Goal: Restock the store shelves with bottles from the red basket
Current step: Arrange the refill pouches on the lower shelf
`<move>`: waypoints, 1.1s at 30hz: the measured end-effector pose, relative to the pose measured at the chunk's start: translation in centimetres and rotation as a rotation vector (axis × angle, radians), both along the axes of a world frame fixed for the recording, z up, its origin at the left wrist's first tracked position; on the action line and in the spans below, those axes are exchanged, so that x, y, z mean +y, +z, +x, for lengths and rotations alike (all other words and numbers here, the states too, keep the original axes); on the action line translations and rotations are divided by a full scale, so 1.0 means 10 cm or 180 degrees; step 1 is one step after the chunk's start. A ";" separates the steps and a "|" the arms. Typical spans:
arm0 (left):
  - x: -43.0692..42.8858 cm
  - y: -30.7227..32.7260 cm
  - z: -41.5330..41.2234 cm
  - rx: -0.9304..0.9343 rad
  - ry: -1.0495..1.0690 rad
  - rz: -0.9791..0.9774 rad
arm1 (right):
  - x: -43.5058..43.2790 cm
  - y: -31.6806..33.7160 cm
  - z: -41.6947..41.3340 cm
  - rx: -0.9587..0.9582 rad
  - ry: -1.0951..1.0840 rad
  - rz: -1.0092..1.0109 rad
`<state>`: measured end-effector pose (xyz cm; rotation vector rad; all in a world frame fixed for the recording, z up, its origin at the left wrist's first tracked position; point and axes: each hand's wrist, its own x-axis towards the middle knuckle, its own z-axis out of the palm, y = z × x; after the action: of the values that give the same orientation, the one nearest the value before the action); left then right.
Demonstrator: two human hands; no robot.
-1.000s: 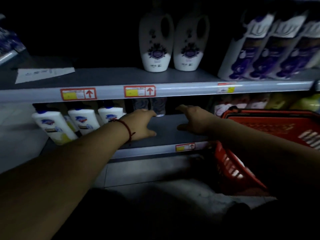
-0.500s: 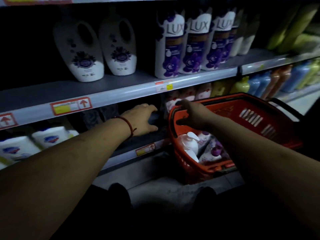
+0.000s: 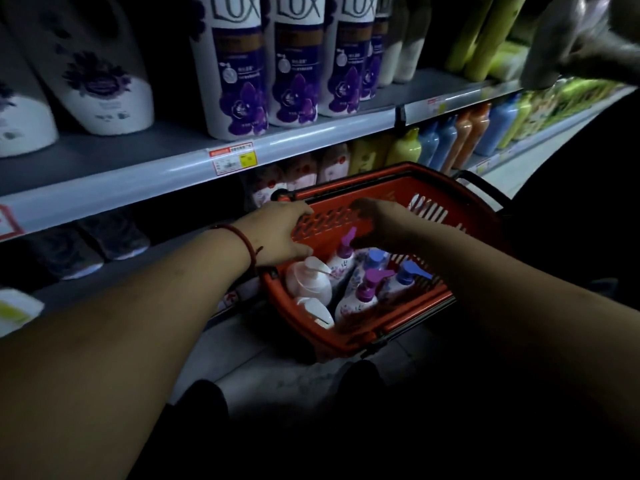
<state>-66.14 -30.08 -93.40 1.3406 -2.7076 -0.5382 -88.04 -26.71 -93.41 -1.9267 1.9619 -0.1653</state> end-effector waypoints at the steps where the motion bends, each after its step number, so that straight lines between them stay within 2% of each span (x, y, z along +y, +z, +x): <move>1: -0.05 -0.04 -0.05 -0.0023 -0.0032 0.0005 | 0.02 -0.04 -0.07 0.0040 -0.0029 0.0060; 5: -0.20 -0.16 -0.23 -0.0150 -0.0075 0.0144 | 0.08 -0.22 -0.34 0.0065 -0.0230 0.0397; 11: -0.34 -0.32 -0.62 -0.0068 -0.0187 0.0300 | -0.03 -0.42 -0.59 -0.0128 -0.0575 0.0525; 19: -0.37 -0.68 -1.21 -0.0078 -0.0543 0.0546 | -0.15 -0.59 -0.85 0.0300 -0.0434 0.0870; 23: -0.20 -0.84 -1.49 -0.0079 -0.0768 0.0847 | -0.02 -0.71 -1.00 0.0199 -0.0424 0.1298; 29: -0.12 -1.02 -1.57 -0.0679 -0.0853 0.1108 | -0.01 -0.83 -1.03 0.0566 -0.0362 0.1206; 33: -0.09 -1.00 -1.58 -0.0750 -0.0798 0.1102 | 0.00 -0.80 -0.97 0.0560 -0.0470 0.1213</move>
<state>-81.94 -30.96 -103.38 1.1994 -3.1108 -0.9667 -97.71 -26.70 -101.44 -1.5968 2.0667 0.3278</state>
